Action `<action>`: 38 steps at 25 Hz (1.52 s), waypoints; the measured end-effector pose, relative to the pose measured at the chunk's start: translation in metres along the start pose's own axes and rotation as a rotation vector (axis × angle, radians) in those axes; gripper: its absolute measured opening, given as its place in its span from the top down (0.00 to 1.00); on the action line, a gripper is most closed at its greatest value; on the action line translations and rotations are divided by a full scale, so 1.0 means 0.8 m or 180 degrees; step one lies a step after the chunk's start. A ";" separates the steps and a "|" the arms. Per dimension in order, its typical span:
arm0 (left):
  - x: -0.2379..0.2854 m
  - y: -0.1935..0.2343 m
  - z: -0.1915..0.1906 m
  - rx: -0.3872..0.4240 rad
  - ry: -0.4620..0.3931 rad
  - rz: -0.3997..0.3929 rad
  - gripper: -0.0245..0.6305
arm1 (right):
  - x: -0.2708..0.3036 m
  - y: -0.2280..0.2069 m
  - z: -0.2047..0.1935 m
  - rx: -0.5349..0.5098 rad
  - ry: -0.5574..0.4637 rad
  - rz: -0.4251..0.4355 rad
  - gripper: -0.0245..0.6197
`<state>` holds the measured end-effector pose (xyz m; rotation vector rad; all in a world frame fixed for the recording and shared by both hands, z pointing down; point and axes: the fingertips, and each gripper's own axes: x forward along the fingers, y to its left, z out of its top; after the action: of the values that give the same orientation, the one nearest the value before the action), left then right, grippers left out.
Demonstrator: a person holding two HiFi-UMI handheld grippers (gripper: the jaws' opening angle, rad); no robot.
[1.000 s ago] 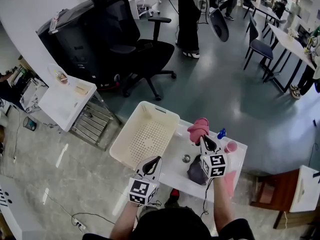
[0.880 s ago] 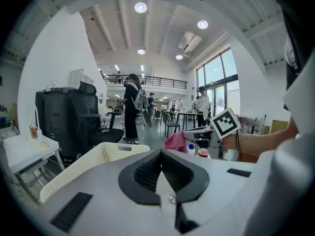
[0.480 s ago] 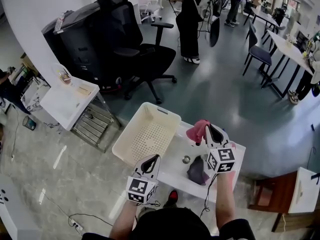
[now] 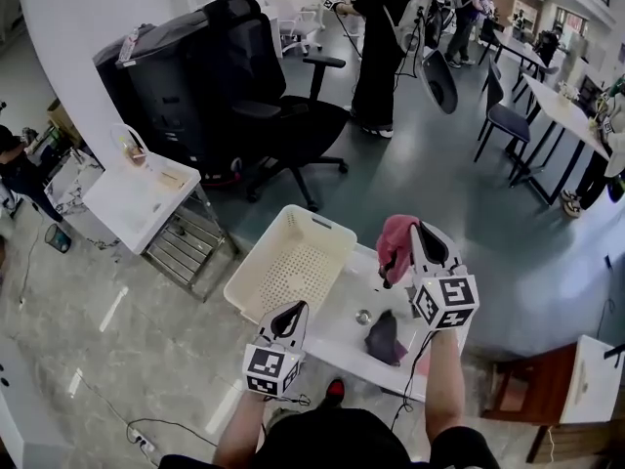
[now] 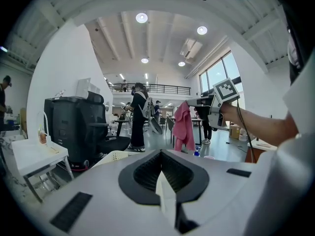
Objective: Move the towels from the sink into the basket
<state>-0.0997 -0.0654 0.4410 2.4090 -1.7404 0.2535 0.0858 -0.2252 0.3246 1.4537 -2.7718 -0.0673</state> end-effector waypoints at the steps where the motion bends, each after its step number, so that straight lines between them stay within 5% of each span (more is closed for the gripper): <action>1: -0.003 0.002 0.001 -0.0004 -0.0011 0.0019 0.95 | 0.000 0.003 0.010 -0.0010 -0.0043 0.0015 0.89; 18: -0.054 0.042 0.003 -0.0090 -0.0131 0.0455 0.95 | 0.028 0.100 0.099 -0.0078 -0.0535 0.0606 0.89; 28: -0.097 0.084 -0.007 -0.0165 -0.0101 0.0741 0.95 | 0.066 0.177 0.090 -0.0070 -0.0488 0.0933 0.89; 38: -0.124 0.108 -0.027 -0.0232 0.0025 0.0850 0.95 | 0.090 0.223 0.021 -0.0012 -0.0119 0.1024 0.89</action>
<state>-0.2132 0.0045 0.4416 2.1202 -2.0294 0.2264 -0.1023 -0.1822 0.3145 0.9971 -2.9918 -0.0969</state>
